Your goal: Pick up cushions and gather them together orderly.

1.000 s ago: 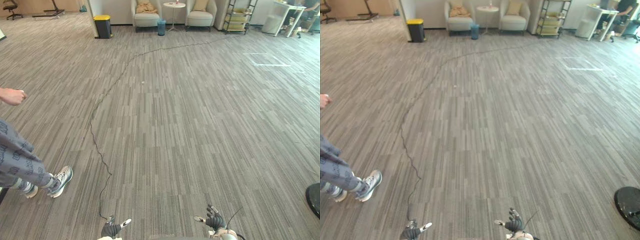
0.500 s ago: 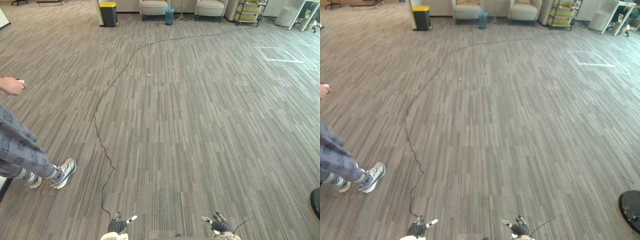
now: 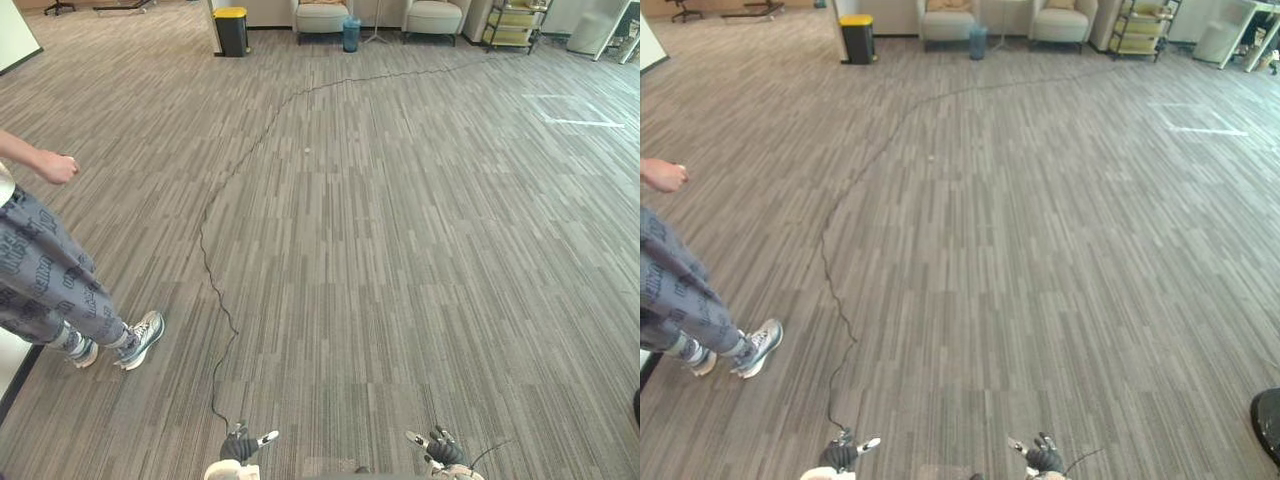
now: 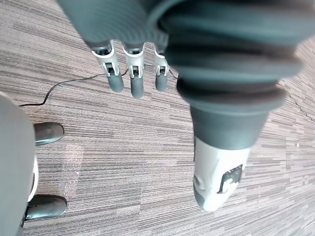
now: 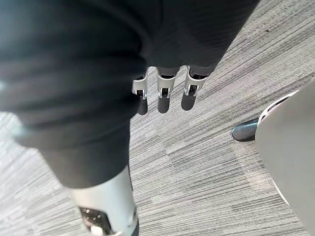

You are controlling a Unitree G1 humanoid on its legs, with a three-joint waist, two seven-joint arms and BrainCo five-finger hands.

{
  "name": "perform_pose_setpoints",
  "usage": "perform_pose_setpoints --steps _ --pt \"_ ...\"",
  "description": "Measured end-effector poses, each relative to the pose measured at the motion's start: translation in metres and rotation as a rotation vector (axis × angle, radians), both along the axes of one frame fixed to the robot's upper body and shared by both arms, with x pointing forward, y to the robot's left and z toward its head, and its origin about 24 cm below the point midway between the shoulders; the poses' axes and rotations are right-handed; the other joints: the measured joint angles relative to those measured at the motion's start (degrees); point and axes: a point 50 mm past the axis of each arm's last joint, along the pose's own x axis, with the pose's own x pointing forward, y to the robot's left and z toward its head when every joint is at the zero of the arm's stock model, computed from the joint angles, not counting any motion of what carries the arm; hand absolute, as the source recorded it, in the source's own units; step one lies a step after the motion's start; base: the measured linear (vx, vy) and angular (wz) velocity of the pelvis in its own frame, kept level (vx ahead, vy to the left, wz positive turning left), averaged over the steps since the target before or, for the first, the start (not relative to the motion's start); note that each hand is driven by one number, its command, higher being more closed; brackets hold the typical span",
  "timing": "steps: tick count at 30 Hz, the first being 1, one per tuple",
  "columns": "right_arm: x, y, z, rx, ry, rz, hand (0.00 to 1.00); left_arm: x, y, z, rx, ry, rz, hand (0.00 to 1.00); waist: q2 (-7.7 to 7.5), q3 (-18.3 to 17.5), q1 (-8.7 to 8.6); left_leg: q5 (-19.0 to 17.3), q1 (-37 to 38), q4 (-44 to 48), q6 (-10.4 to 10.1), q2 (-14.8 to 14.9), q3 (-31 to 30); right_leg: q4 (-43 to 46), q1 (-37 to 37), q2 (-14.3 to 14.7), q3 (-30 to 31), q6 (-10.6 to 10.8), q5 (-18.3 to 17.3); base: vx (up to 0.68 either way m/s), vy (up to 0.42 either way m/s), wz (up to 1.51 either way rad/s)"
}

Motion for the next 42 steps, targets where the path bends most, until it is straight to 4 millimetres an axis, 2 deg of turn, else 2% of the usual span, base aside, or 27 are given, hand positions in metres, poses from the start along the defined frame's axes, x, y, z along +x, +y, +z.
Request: perform_pose_setpoints --steps 9,11,12,13,15,16,18,21,22,23,24,25,26,27,28,29,31,32,33,34,35,36,37,38,40,41,42 --pt "0.003 0.0 0.0 -0.001 0.004 0.011 0.0 0.003 0.002 0.0 0.005 0.004 -0.007 0.0 -0.53 1.0 -0.01 -0.3 -0.8 1.3 0.1 0.1 -0.2 0.5 0.5 -0.2 -0.7 -0.3 -0.3 -0.04 -0.022 0.04" --pt "0.006 0.0 0.0 0.001 -0.006 0.014 0.0 0.008 0.006 0.002 0.016 -0.007 -0.01 0.0 -0.98 1.8 -0.01 -3.7 -5.3 8.8 -0.1 1.1 -0.6 4.1 -2.1 -0.6 -1.0 -0.7 -2.5 -0.06 -0.063 0.13" --pt "0.009 0.0 0.001 -0.001 -0.016 0.018 0.0 0.014 0.007 0.004 0.018 -0.023 -0.012 0.0 -0.68 3.1 0.0 -7.2 -8.7 16.8 -0.4 2.5 -1.1 7.3 -3.5 -0.7 -1.5 -0.7 -4.7 -0.03 -0.055 0.19" --pt "0.009 -0.002 0.002 -0.004 -0.017 0.018 0.0 0.016 0.007 0.004 0.017 -0.029 -0.013 0.0 -0.58 3.6 0.02 -8.1 -10.0 19.8 -0.9 3.1 -0.9 8.6 -3.9 -0.8 -1.5 -1.0 -5.8 -0.04 -0.038 0.21" --pt "0.01 -0.003 0.002 -0.007 -0.019 0.018 0.0 0.022 0.01 0.008 0.016 -0.058 0.0 0.0 -1.04 4.8 0.39 -8.4 -15.3 32.9 -1.8 4.6 1.3 11.9 -3.9 -2.1 -1.5 -1.1 -8.2 -0.02 0.018 0.11" --pt "0.011 -0.005 0.003 -0.013 -0.022 0.018 0.0 0.023 0.011 0.008 0.014 -0.064 0.01 0.0 -1.02 5.3 0.77 -10.0 -17.8 39.3 -1.0 6.2 3.4 12.8 -3.0 -2.8 -1.3 -1.0 -9.3 0.04 0.048 0.02" --pt "0.011 -0.008 0.004 -0.022 -0.025 0.019 0.0 0.025 0.009 0.009 0.006 -0.073 0.016 0.0 -0.37 5.5 0.76 -11.4 -20.1 39.8 -0.6 7.6 4.9 12.8 -2.6 -3.8 -1.0 -0.2 -10.0 0.09 0.107 -0.04" --pt "0.016 -0.008 0.005 -0.023 -0.034 0.022 0.0 0.028 0.009 0.011 0.005 -0.088 0.018 0.0 -0.32 5.6 1.01 -9.9 -22.9 30.9 -0.8 7.0 5.2 12.8 -2.7 -6.4 0.4 0.9 -10.7 0.24 0.221 -0.17" --pt "0.017 -0.008 0.005 -0.025 -0.032 0.022 0.0 0.03 0.008 0.011 0.003 -0.095 0.017 0.0 -0.14 5.7 1.02 -6.8 -23.3 24.5 -1.7 6.6 4.9 12.8 -2.3 -7.7 1.3 2.1 -11.4 0.32 0.303 -0.3" --pt "0.018 -0.009 0.005 -0.029 -0.03 0.025 0.0 0.03 0.007 0.012 0.001 -0.097 0.019 0.0 0.11 5.9 1.12 -1.8 -23.4 20.1 -2.1 6.4 4.8 12.5 -1.7 -8.8 2.3 3.6 -12.3 0.34 0.327 -0.31" --pt "0.018 -0.009 0.005 -0.029 -0.029 0.027 0.0 0.03 0.007 0.012 0.001 -0.097 0.019 0.0 0.13 5.9 1.22 0.2 -23.2 19.8 -2.4 6.1 5.0 12.3 -1.6 -9.3 2.6 4.0 -12.5 0.38 0.361 -0.31" --pt "0.019 -0.008 0.005 -0.03 -0.027 0.034 0.0 0.031 0.007 0.012 0.0 -0.099 0.02 0.0 -0.05 5.6 1.55 -0.2 -22.5 20.2 -0.1 4.7 5.9 10.7 -0.9 -10.5 4.0 4.5 -12.7 0.43 0.315 -0.23" --pt "0.019 -0.005 0.005 -0.028 -0.026 0.055 0.0 0.032 0.009 0.012 0.0 -0.103 0.029 0.0 -0.66 5.5 1.58 -3.5 -24.4 23.5 0.4 4.2 6.8 10.6 -0.9 -10.8 5.6 3.9 -11.6 0.54 0.334 -0.3" --pt "0.02 -0.004 0.005 -0.032 -0.026 0.067 0.0 0.034 0.011 0.014 -0.005 -0.115 0.049 0.0 -1.08 5.5 1.97 -6.2 -25.5 27.3 1.9 4.2 7.7 11.4 -1.3 -11.5 5.8 4.0 -11.6 0.48 0.242 -0.24" --pt "0.02 -0.003 0.005 -0.031 -0.025 0.07 0.0 0.034 0.011 0.014 -0.006 -0.117 0.054 0.0 -1.13 5.6 2.2 -7.1 -25.6 28.8 2.6 4.2 8.2 11.9 -1.3 -11.9 6.4 4.1 -11.6 0.48 0.275 -0.28" --pt "0.02 -0.003 0.005 -0.03 -0.025 0.069 0.0 0.034 0.012 0.014 -0.007 -0.114 0.065 0.0 -1.25 5.5 2.17 -10.0 -24.4 30.6 3.4 3.7 9.2 14.7 -1.3 -13.1 7.7 4.9 -11.7 0.55 0.349 -0.27" --pt "0.021 -0.004 0.006 -0.029 -0.036 0.071 0.0 0.031 0.012 0.011 -0.009 -0.097 0.069 0.0 -1.4 5.3 1.99 -11.7 -21.3 29.3 4.0 2.1 9.8 25.0 -4.9 -14.5 9.6 5.8 -11.7 0.46 0.277 -0.18" --pt "0.022 -0.004 0.007 -0.027 -0.045 0.074 0.0 0.03 0.012 0.011 -0.005 -0.091 0.053 0.0 -1.78 5.2 1.52 -12.8 -18.4 27.3 4.4 0.6 9.8 38.6 -10.1 -15.7 10.9 7.0 -9.9 0.35 0.168 0.07" --pt "0.023 -0.002 0.007 -0.022 -0.054 0.073 0.0 0.031 0.012 0.011 0.001 -0.088 0.035 0.0 -2.15 5.4 1.39 -13.3 -16.6 26.1 4.7 -0.2 9.6 45.7 -13.3 -16.3 11.8 7.1 -7.3 0.44 0.195 0.11" --pt "0.026 -0.002 0.008 -0.022 -0.062 0.075 0.0 0.03 0.013 0.011 0.005 -0.08 0.022 0.0 -2.43 5.5 1.17 -14.0 -14.2 24.7 5.0 -0.9 9.5 52.8 -16.2 -16.6 12.2 7.4 -6.3 0.44 0.146 0.02" --pt "0.03 -0.004 0.01 -0.029 -0.074 0.085 0.0 0.027 0.012 0.009 0.005 -0.061 0.016 0.0 -2.22 5.8 1.11 -14.5 -8.7 21.5 4.9 -1.5 9.3 62.9 -20.1 -16.1 10.7 5.6 -8.6 0.56 0.125 -0.05" --pt "0.034 -0.006 0.012 -0.039 -0.092 0.094 0.0 0.026 0.008 0.008 0.001 -0.056 -0.005 0.0 -1.2 6.3 0.66 -14.5 -3.4 17.7 4.9 -1.6 8.8 66.2 -23.0 -15.0 7.2 3.7 -11.3 0.47 0.098 -0.07" --pt "0.037 -0.007 0.014 -0.044 -0.103 0.101 0.0 0.026 0.006 0.008 -0.001 -0.054 -0.012 0.0 -0.93 6.5 0.59 -14.5 -1.6 16.5 4.9 -1.4 8.8 66.2 -23.8 -14.5 5.1 2.6 -12.5 0.58 0.072 -0.01" --pt "0.043 -0.008 0.018 -0.059 -0.131 0.123 0.0 0.026 0.003 0.008 -0.008 -0.054 -0.021 0.0 0.31 7.3 0.28 -14.5 2.5 14.4 4.9 0.1 9.2 62.9 -26.8 -12.5 -0.6 0.0 -15.3 0.49 0.006 0.09" --pt "0.051 -0.008 0.022 -0.063 -0.163 0.13 0.0 0.029 0.0 0.008 -0.011 -0.058 -0.041 0.0 0.55 7.5 -0.6 -14.5 4.6 14.2 4.9 1.6 9.1 54.4 -31.4 -10.3 -6.2 -1.5 -15.7 0.56 -0.036 0.25" --pt "0.056 -0.008 0.024 -0.066 -0.182 0.133 0.0 0.032 -0.003 0.009 -0.018 -0.066 -0.043 0.0 0.46 7.9 -1.52 -14.5 6.3 13.9 4.9 2.3 8.3 44.3 -34.2 -7.9 -8.0 -1.9 -12.7 0.43 -0.075 0.34" --pt "0.057 -0.008 0.025 -0.065 -0.185 0.132 0.0 0.033 -0.004 0.009 -0.021 -0.068 -0.044 0.0 0.36 8.1 -1.72 -14.5 7.0 13.8 4.9 2.4 7.9 39.7 -34.6 -7.0 -8.1 -2.0 -10.6 0.59 -0.113 0.43"
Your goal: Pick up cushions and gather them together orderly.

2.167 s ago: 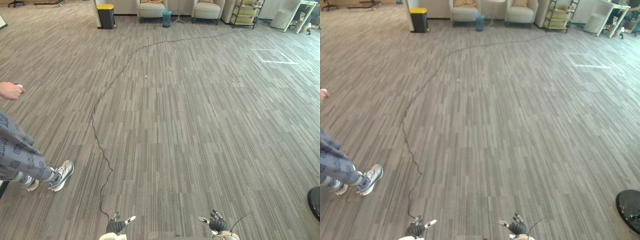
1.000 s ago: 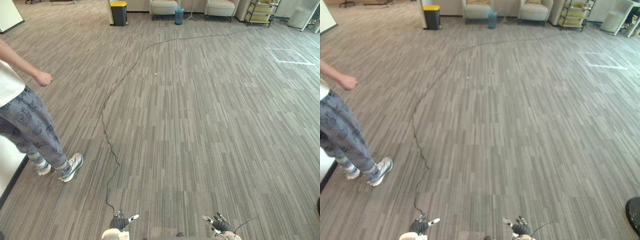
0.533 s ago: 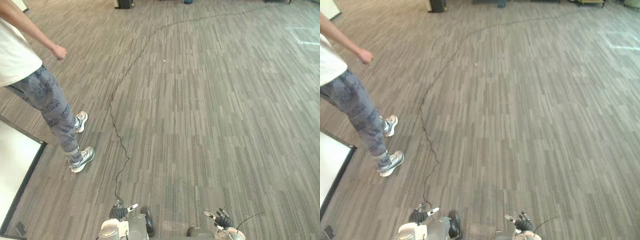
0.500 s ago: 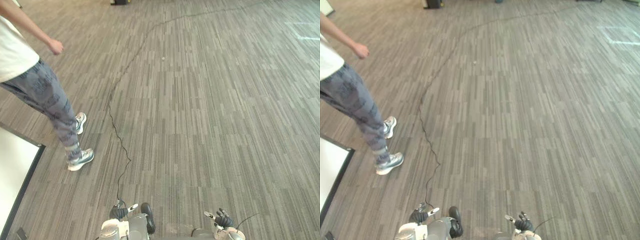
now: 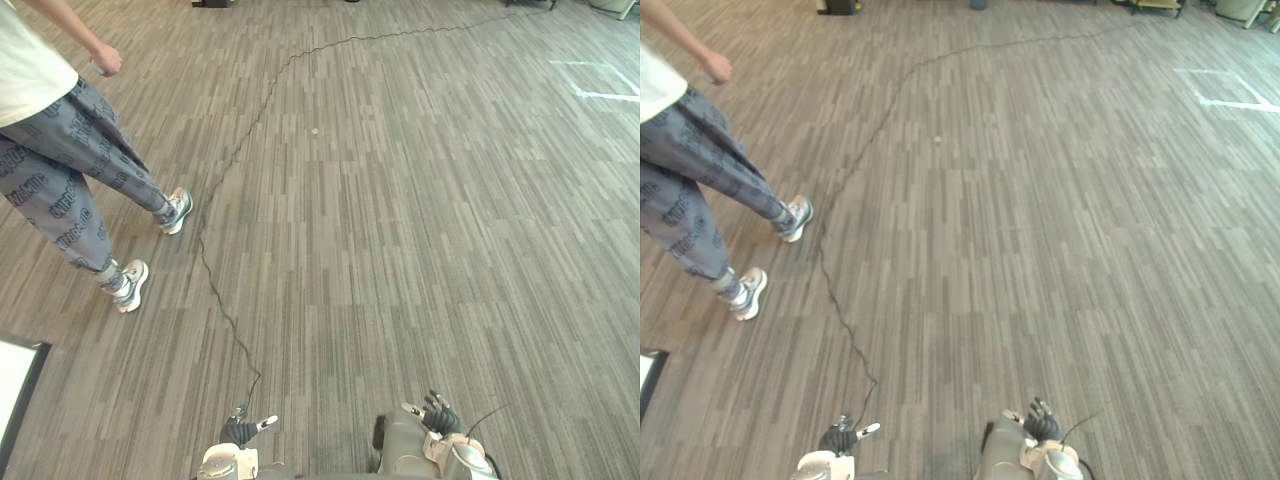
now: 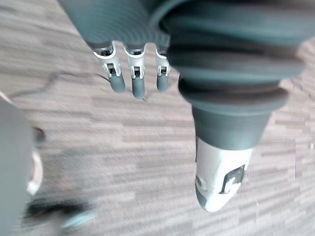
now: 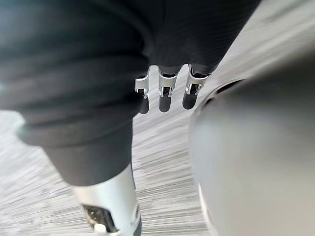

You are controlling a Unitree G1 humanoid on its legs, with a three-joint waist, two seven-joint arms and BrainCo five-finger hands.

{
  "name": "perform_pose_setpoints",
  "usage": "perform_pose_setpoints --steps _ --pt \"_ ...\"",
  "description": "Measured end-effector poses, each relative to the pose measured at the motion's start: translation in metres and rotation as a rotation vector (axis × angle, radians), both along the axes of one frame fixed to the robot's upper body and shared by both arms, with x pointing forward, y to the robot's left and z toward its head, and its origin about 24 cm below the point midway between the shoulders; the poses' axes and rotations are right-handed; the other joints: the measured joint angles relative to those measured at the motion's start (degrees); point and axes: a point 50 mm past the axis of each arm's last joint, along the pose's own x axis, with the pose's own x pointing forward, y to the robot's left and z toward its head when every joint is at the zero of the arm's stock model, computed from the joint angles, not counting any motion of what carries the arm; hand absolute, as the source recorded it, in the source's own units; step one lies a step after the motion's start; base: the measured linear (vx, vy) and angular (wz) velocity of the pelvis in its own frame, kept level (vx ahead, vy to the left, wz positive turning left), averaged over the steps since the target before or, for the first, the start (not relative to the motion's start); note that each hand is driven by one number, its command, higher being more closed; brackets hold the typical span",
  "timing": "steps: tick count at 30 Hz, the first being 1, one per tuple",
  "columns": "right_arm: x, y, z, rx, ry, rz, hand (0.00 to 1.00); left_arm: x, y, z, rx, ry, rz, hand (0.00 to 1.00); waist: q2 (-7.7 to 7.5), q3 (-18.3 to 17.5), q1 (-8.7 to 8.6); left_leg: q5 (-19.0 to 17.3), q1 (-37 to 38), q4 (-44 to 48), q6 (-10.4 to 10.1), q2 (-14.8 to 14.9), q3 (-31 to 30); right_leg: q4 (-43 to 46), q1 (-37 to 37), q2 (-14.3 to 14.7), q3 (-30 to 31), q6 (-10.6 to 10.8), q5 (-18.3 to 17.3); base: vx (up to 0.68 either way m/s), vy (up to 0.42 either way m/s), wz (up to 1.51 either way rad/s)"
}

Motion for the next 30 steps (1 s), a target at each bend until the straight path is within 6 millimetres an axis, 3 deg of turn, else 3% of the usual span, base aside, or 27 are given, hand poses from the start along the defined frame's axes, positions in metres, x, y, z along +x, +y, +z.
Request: perform_pose_setpoints --steps 1,2,3,4,6,7,8,9,10,11,12,13,15,16,17,18,19,20,21,22,23,24,26,27,28,29,30 --pt "-0.004 0.001 -0.002 0.002 0.014 0.002 0.0 0.0 -0.002 0.0 -0.005 -0.001 0.002 0.0 -0.96 -0.2 -0.06 0.2 2.4 -1.1 -0.5 -0.9 -1.2 -13.4 1.0 1.9 0.2 -0.3 7.6 0.67 -0.13 0.43" --pt "-0.005 -0.004 -0.002 -0.004 0.014 -0.012 0.0 0.001 -0.007 -0.001 -0.016 0.005 0.002 0.0 -0.17 0.1 -0.67 -0.2 5.7 -1.6 -4.2 -0.2 -3.5 -16.4 2.6 3.7 2.0 -6.1 17.5 0.67 -0.123 0.25" --pt "0.0 -0.007 0.0 -0.019 0.005 -0.006 0.0 0.004 -0.011 -0.001 -0.026 0.0 -0.003 0.0 1.39 0.2 -0.27 0.4 5.8 -1.5 -5.1 0.9 -3.6 -15.4 2.4 4.2 1.5 -6.2 17.2 0.64 -0.13 0.22" --pt "0.007 -0.009 0.004 -0.034 -0.009 0.011 0.0 0.014 -0.018 0.002 -0.041 -0.029 -0.021 0.0 2.56 0.5 -0.51 3.5 5.0 0.1 -7.0 1.8 -6.3 -12.0 1.8 4.4 1.6 -6.4 13.0 0.56 -0.173 0.04" --pt "0.004 -0.012 0.002 -0.026 -0.002 -0.019 0.0 0.016 -0.027 0.003 -0.059 -0.033 -0.042 0.0 3.61 0.2 -0.82 9.1 1.2 11.3 -9.5 4.3 -10.1 -9.1 3.9 4.5 0.3 -6.6 7.2 0.56 -0.216 0.21" --pt "0.004 -0.012 0.002 -0.025 0.0 -0.022 0.0 0.016 -0.027 0.003 -0.062 -0.032 -0.045 0.0 3.66 0.2 -0.89 10.3 0.2 14.0 -9.9 4.7 -10.6 -9.2 4.8 4.6 0.3 -6.4 6.6 0.53 -0.177 0.18" --pt "0.001 -0.008 0.0 -0.012 0.016 -0.02 0.0 0.015 -0.028 0.002 -0.068 -0.024 -0.041 0.0 3.93 0.6 -0.92 19.2 -4.6 26.5 -12.6 6.9 -13.0 -11.7 9.6 5.6 -0.1 -6.3 4.9 0.5 -0.11 0.12" --pt "-0.005 -0.007 -0.003 -0.008 0.035 -0.026 0.0 0.014 -0.028 0.002 -0.075 -0.027 -0.024 0.0 4.13 0.7 -0.34 18.5 -9.4 39.2 -14.2 9.9 -13.1 -14.7 14.5 6.9 -0.1 -6.5 3.8 0.61 -0.129 0.09" --pt "-0.007 -0.007 -0.004 -0.006 0.042 -0.028 0.0 0.014 -0.028 0.002 -0.078 -0.027 -0.012 0.0 4.07 0.7 -0.19 17.0 -11.3 43.2 -14.1 10.9 -12.5 -15.7 16.4 7.2 -0.1 -7.1 3.0 0.5 -0.077 0.1" --pt "-0.013 -0.005 -0.007 0.0 0.06 -0.035 0.0 0.014 -0.024 0.003 -0.076 -0.038 0.011 0.0 3.48 0.7 0.12 12.9 -16.0 50.5 -12.3 12.9 -10.8 -18.9 21.9 7.7 -0.1 -6.9 1.9 0.48 -0.088 0.12" --pt "-0.018 -0.003 -0.009 0.008 0.076 -0.039 0.0 0.016 -0.022 0.005 -0.073 -0.057 0.018 0.0 2.14 1.0 0.33 9.5 -19.9 51.4 -9.9 13.2 -8.7 -21.8 26.2 7.7 0.7 -6.2 1.3 0.45 -0.087 0.1" --pt "-0.019 -0.003 -0.01 0.01 0.08 -0.043 0.0 0.017 -0.022 0.007 -0.073 -0.067 0.02 0.0 2.02 1.0 0.46 8.2 -21.4 50.7 -9.1 13.1 -7.8 -22.8 27.7 7.7 1.0 -6.1 1.2 0.41 -0.07 -0.19" --pt "-0.021 -0.003 -0.01 0.019 0.086 -0.06 0.0 0.023 -0.019 0.012 -0.069 -0.106 0.028 0.0 1.85 0.9 1.91 3.9 -27.6 39.2 -7.3 12.1 -4.0 -26.7 33.2 7.0 3.0 -4.2 1.4 0.46 -0.003 -0.51" --pt "-0.02 -0.003 -0.01 0.02 0.085 -0.06 0.0 0.024 -0.019 0.012 -0.067 -0.111 0.027 0.0 1.72 0.9 2.11 3.8 -28.5 36.0 -7.2 11.4 -3.8 -27.0 34.1 6.7 3.5 -3.9 1.2 0.47 0.065 -0.62" --pt "-0.021 -0.002 -0.01 0.021 0.085 -0.061 0.0 0.026 -0.019 0.015 -0.069 -0.131 0.029 0.0 1.0 0.9 2.89 4.7 -29.8 22.9 -7.4 8.1 -4.9 -28.0 36.0 5.1 5.4 -2.7 0.5 0.48 0.147 -0.7" --pt "-0.021 -0.003 -0.011 0.02 0.086 -0.061 0.0 0.027 -0.019 0.017 -0.071 -0.142 0.032 0.0 0.89 0.9 3.26 8.1 -30.1 10.6 -8.3 5.1 -8.1 -29.3 37.8 4.0 7.2 -1.5 -0.2 0.48 0.147 -0.77" --pt "-0.022 -0.003 -0.011 0.02 0.087 -0.061 0.0 0.026 -0.019 0.017 -0.073 -0.144 0.033 0.0 1.18 0.8 3.3 9.5 -30.4 6.6 -8.9 4.5 -9.7 -29.8 38.2 3.9 8.1 -1.0 -0.5 0.54 0.292 -0.93" --pt "-0.022 -0.004 -0.011 0.013 0.089 -0.057 0.0 0.024 -0.02 0.017 -0.076 -0.145 0.034 0.0 1.62 0.5 3.58 14.6 -31.2 4.4 -10.3 4.4 -12.7 -30.4 39.5 3.9 10.4 0.8 -2.3 0.36 0.258 -0.76" --pt "-0.023 -0.003 -0.011 0.016 0.09 -0.055 0.0 0.024 -0.019 0.017 -0.074 -0.146 0.036 0.0 1.34 0.3 3.67 16.0 -31.2 5.3 -9.7 4.1 -12.7 -30.0 39.7 3.6 11.1 1.0 -3.0 0.46 0.329 -0.95" --pt "-0.022 0.008 -0.012 0.042 0.086 -0.046 0.0 0.023 -0.012 0.017 -0.056 -0.144 0.033 0.0 -0.81 -1.1 3.65 16.5 -31.8 8.6 -7.0 1.8 -12.3 -27.2 39.1 0.8 13.5 2.2 -6.2 0.56 0.274 -0.61" --pt "-0.03 0.013 -0.015 0.058 0.106 -0.05 0.0 0.022 -0.007 0.015 -0.042 -0.129 0.027 0.0 -3.23 -2.7 2.86 12.4 -32.5 11.4 -5.8 0.5 -11.1 -20.2 35.9 -1.7 15.2 2.9 -7.7 0.46 0.201 -0.53" --pt "-0.032 0.014 -0.016 0.058 0.11 -0.049 0.0 0.022 -0.007 0.015 -0.042 -0.125 0.023 0.0 -3.35 -2.8 2.85 11.6 -32.5 11.9 -5.5 0.4 -10.8 -17.0 34.3 -2.1 15.8 2.9 -7.6 0.67 0.287 -0.46" --pt "-0.032 0.019 -0.016 0.074 0.108 -0.042 0.0 0.024 -0.002 0.015 -0.021 -0.116 0.001 0.0 -5.27 -2.0 2.89 8.2 -27.4 11.5 -4.1 -0.6 -7.1 7.5 24.0 -5.3 17.8 6.6 -3.0 0.61 0.273 -0.58" --pt "-0.031 0.019 -0.016 0.07 0.107 -0.029 0.0 0.019 -0.001 0.01 -0.009 -0.078 -0.016 0.0 -5.03 -1.5 2.34 6.0 -21.4 9.9 -3.8 -0.9 -5.7 18.7 20.1 -8.0 14.4 6.3 -2.2 0.51 0.179 -0.51" --pt "-0.03 0.019 -0.016 0.06 0.106 -0.011 0.0 0.016 -0.001 0.009 -0.006 -0.066 -0.024 0.0 -4.91 -1.5 2.19 5.6 -19.1 8.9 -3.7 -0.9 -5.2 20.7 19.5 -8.7 12.5 5.3 -2.8 0.62 0.186 -0.68" --pt "-0.026 0.016 -0.014 0.028 0.097 0.043 0.0 0.013 -0.001 0.007 -0.001 -0.049 -0.04 0.0 -4.28 -1.5 1.98 5.5 -12.4 4.3 -3.7 -0.5 -3.6 22.5 17.4 -9.2 6.8 2.3 -5.1 0.52 0.153 -0.56" --pt "-0.023 0.016 -0.012 0.018 0.086 0.062 0.0 0.013 -0.001 0.006 0.001 -0.046 -0.049 0.0 -3.55 -1.4 1.76 5.5 -9.3 1.5 -3.7 0.1 -2.6 21.4 15.5 -8.6 3.1 1.3 -6.6 0.51 0.142 -0.55"
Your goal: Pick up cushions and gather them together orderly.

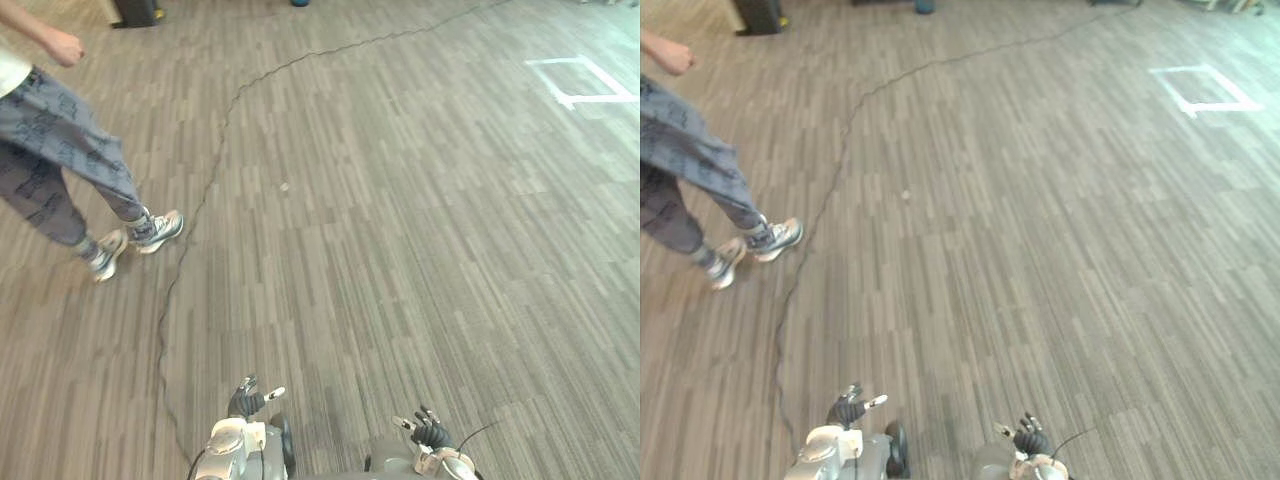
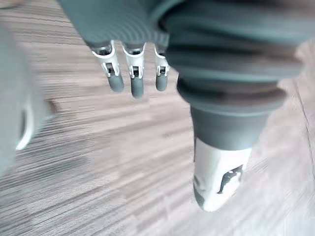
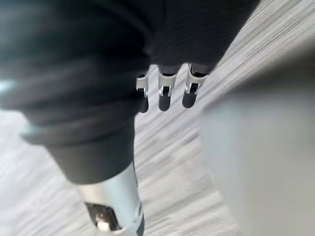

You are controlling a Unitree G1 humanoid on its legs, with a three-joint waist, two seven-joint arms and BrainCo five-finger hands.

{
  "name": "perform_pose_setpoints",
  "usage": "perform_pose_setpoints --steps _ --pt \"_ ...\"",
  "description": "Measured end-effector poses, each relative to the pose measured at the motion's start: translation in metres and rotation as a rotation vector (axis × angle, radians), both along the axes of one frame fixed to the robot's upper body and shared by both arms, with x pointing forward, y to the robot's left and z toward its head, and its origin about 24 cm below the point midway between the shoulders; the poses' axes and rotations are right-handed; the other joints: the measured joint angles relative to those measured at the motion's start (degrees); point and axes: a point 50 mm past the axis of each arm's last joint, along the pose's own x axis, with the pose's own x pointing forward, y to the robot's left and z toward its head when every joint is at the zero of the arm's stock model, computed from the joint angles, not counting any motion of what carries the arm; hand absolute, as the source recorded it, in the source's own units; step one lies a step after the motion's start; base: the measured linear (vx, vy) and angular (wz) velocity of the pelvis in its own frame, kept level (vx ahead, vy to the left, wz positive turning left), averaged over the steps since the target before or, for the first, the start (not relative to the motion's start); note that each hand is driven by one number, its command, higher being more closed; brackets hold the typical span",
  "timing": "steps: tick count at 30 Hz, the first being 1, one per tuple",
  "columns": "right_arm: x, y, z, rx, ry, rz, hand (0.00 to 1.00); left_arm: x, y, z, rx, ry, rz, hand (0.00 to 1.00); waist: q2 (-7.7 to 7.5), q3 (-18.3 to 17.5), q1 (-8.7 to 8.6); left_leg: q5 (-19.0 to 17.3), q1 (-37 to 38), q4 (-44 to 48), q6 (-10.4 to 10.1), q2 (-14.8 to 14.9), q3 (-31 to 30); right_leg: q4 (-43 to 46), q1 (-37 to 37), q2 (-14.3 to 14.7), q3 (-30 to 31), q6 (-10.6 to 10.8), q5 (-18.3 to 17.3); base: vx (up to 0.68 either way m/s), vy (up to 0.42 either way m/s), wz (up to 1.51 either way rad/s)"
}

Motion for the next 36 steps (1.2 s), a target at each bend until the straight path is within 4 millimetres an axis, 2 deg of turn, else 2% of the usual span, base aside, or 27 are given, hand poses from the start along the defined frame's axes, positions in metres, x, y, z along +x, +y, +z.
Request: perform_pose_setpoints --steps 4,5,6,7,8,9,10,11,12,13,14,16,19,21,22,23,25,26,27,28,29,30,31,32,33,34,36 --pt "0.016 -0.004 0.009 -0.014 -0.067 0.008 0.0 -0.003 0.0 -0.002 0.001 0.019 -0.003 0.0 1.84 0.6 -1.8 0.1 6.0 -4.7 -0.2 2.1 6.1 -17.3 -9.4 3.9 -10.6 -1.7 1.2 0.47 0.056 -0.47" --pt "0.022 -0.005 0.011 -0.018 -0.083 0.012 0.0 -0.004 -0.001 -0.003 -0.003 0.024 -0.001 0.0 2.4 0.8 -2.1 0.1 7.5 -5.3 -0.9 2.6 7.7 -25.9 -11.3 6.0 -13.7 -3.2 5.6 0.59 -0.007 -0.53" --pt "0.024 -0.004 0.012 -0.019 -0.085 0.02 0.0 -0.004 -0.003 -0.003 -0.007 0.025 -0.002 0.0 2.54 0.9 -2.21 0.0 9.7 -5.3 -3.9 2.6 9.3 -38.6 -11.7 8.7 -17.0 -4.4 13.3 0.63 -0.027 -0.5" --pt "0.022 -0.004 0.011 -0.018 -0.083 0.021 0.0 -0.004 -0.004 -0.003 -0.008 0.026 -0.002 0.0 2.39 0.8 -2.27 -0.3 10.6 -5.3 -4.9 2.3 9.3 -42.0 -11.5 9.4 -17.7 -5.2 15.8 0.69 -0.065 -0.35" --pt "0.016 -0.008 0.009 -0.019 -0.07 0.005 0.0 -0.009 -0.006 -0.006 -0.015 0.044 -0.001 0.0 1.83 0.3 -2.62 -1.4 14.0 -5.3 -7.9 1.0 8.7 -45.3 -10.7 9.7 -17.0 -12.8 24.4 0.71 -0.048 -0.51" --pt "0.027 -0.015 0.015 -0.046 -0.102 0.014 0.0 -0.009 -0.017 -0.008 -0.045 0.055 0.006 0.0 6.33 0.6 -2.56 -0.5 16.1 -4.1 -10.7 3.6 9.2 -38.1 -11.7 11.7 -17.2 -16.2 20.5 0.69 -0.03 -0.55" --pt "0.029 -0.019 0.017 -0.056 -0.107 0.017 0.0 -0.008 -0.022 -0.008 -0.056 0.051 0.003 0.0 6.95 0.3 -2.63 0.6 15.7 -1.9 -12.5 4.5 8.8 -35.9 -12.1 11.8 -16.7 -16.1 18.6 0.77 -0.11 -0.66" --pt "0.029 -0.019 0.017 -0.056 -0.106 0.028 0.0 -0.004 -0.023 -0.006 -0.052 0.039 -0.007 0.0 6.97 0.2 -2.82 4.5 11.4 11.1 -12.7 7.4 6.5 -33.3 -11.3 12.3 -15.3 -14.5 14.6 0.49 -0.111 -0.33" --pt "0.029 -0.019 0.017 -0.054 -0.104 0.028 0.0 -0.003 -0.022 -0.006 -0.051 0.036 -0.005 0.0 7.13 0.4 -2.77 6.8 9.3 16.2 -12.2 8.7 5.5 -33.7 -10.3 12.8 -14.9 -13.8 13.8 0.7 -0.186 -0.49" --pt "0.027 -0.017 0.014 -0.049 -0.089 0.032 0.0 -0.002 -0.02 -0.006 -0.05 0.034 0.008 0.0 7.84 0.7 -2.48 8.4 2.5 33.9 -11.1 13.2 2.3 -36.7 -5.8 15.2 -13.6 -12.7 13.1 0.57 -0.124 -0.65" --pt "0.021 -0.015 0.011 -0.044 -0.065 0.027 0.0 -0.005 -0.021 -0.007 -0.06 0.038 0.031 0.0 7.28 1.2 -2.32 6.1 -2.5 46.6 -10.6 15.5 1.2 -40.3 0.3 17.6 -11.0 -12.4 12.6 0.57 -0.124 -0.67" --pt "0.016 -0.008 0.009 -0.026 -0.052 0.021 0.0 -0.001 -0.016 -0.003 -0.051 0.004 0.047 0.0 5.12 1.8 -1.65 2.3 -7.4 50.2 -9.8 14.5 1.2 -45.6 8.5 18.9 -7.0 -12.2 11.9 0.47 -0.095 -0.79" --pt "0.02 0.0 0.009 -0.018 -0.053 0.058 0.0 0.006 -0.012 0.004 -0.056 -0.052 0.083 0.0 4.55 2.0 0.66 -1.6 -17.5 39.4 -5.3 11.6 0.7 -50.4 16.5 20.5 2.2 -9.6 10.4 0.51 -0.03 -1.48" --pt "0.022 0.001 0.009 -0.016 -0.053 0.063 0.0 0.008 -0.008 0.006 -0.061 -0.077 0.123 0.0 4.8 2.1 1.54 -0.8 -22.1 22.9 -4.9 7.4 -4.3 -52.2 20.9 19.9 8.7 -7.5 9.2 0.52 0.112 -1.66" --pt "0.021 0.001 0.008 -0.016 -0.051 0.063 0.0 0.008 -0.007 0.006 -0.062 -0.079 0.128 0.0 4.8 2.1 1.56 -0.5 -22.2 20.8 -5.1 7.0 -4.9 -52.5 21.4 19.7 9.3 -7.3 9.1 0.49 0.195 -1.19" --pt "0.017 0.001 0.007 -0.016 -0.041 0.06 0.0 0.006 -0.005 0.006 -0.061 -0.079 0.151 0.0 4.89 2.1 1.55 1.9 -22.8 10.9 -6.0 5.6 -7.8 -54.0 24.3 19.1 12.0 -5.9 8.1 0.39 0.203 -1.03" --pt "0.013 -0.002 0.006 -0.025 -0.03 0.055 0.0 0.005 -0.004 0.005 -0.054 -0.076 0.167 0.0 5.19 1.9 1.65 5.4 -23.9 3.4 -6.4 5.4 -9.0 -55.2 27.6 18.3 15.7 -4.3 5.6 0.64 0.404 -1.42" --pt "0.009 -0.002 0.004 -0.027 -0.02 0.052 0.0 0.003 -0.002 0.005 -0.049 -0.073 0.169 0.0 5.1 1.3 1.92 10.1 -24.3 5.9 -4.8 5.2 -9.6 -53.4 29.1 17.4 18.4 -3.2 2.2 0.7 0.453 -1.18" --pt "0.008 -0.001 0.004 -0.024 -0.018 0.053 0.0 0.003 -0.001 0.005 -0.046 -0.072 0.169 0.0 4.97 0.9 1.95 11.0 -24.5 6.8 -4.4 5.0 -9.6 -52.8 29.0 17.0 18.8 -2.7 1.5 0.67 0.369 -1.08" --pt "-0.005 0.004 -0.001 -0.021 0.019 0.069 0.0 0.0 0.005 0.004 -0.03 -0.06 0.167 0.0 1.99 -1.4 1.41 8.6 -24.8 11.2 -0.9 2.3 -8.4 -40.5 24.3 13.4 19.7 0.1 -1.1 0.56 0.277 -0.59" --pt "-0.006 0.007 -0.002 -0.016 0.02 0.074 0.0 0.0 0.008 0.004 -0.023 -0.058 0.166 0.0 1.12 -1.7 1.47 7.6 -23.9 11.0 -1.0 1.8 -7.6 -34.7 21.7 12.5 19.7 1.1 -1.5 0.71 0.326 -0.59" --pt "-0.008 0.009 -0.003 -0.004 0.025 0.063 0.0 -0.001 0.011 0.004 -0.013 -0.055 0.163 0.0 -0.08 -1.9 1.46 6.3 -22.3 10.6 -0.6 0.5 -6.4 -25.2 17.8 11.0 19.6 2.9 -0.6 0.66 0.33 -0.29" --pt "-0.006 0.012 -0.002 0.005 0.017 0.065 0.0 0.0 0.015 0.004 0.002 -0.051 0.157 0.0 -1.45 -1.5 1.02 4.1 -18.1 9.4 0.7 -1.6 -5.3 -10.4 11.9 8.2 19.3 7.3 4.7 0.64 0.319 -0.17" --pt "-0.006 0.012 -0.002 0.006 0.017 0.067 0.0 -0.002 0.015 0.002 0.003 -0.034 0.152 0.0 -1.32 -1.3 0.73 3.1 -16.2 9.0 1.0 -2.1 -5.1 -5.8 10.4 7.2 18.4 7.5 4.8 0.61 0.275 -0.03" --pt "-0.003 0.008 -0.001 -0.003 0.008 0.078 0.0 -0.006 0.011 -0.001 0.002 -0.008 0.134 0.0 -0.7 -1.0 0.34 1.2 -10.3 6.8 1.5 -2.5 -4.9 -0.1 8.5 5.5 14.4 5.2 3.5 0.6 0.238 -0.04" --pt "-0.003 0.001 0.0 -0.024 0.002 0.089 0.0 -0.008 0.006 -0.003 -0.001 0.008 0.121 0.0 1.1 -0.6 0.29 0.9 -3.4 2.0 1.6 -2.2 -4.7 0.4 6.4 4.6 9.4 1.6 0.8 0.59 0.221 -0.07" --pt "0.003 -0.004 0.004 -0.039 -0.028 0.097 0.0 -0.011 0.001 -0.005 -0.002 0.019 0.101 0.0 3.33 -0.7 -0.55 1.0 3.1 -4.1 1.5 -0.3 -4.2 -5.7 0.2 4.8 -0.1 -0.3 -1.4 0.61 0.168 -0.01"
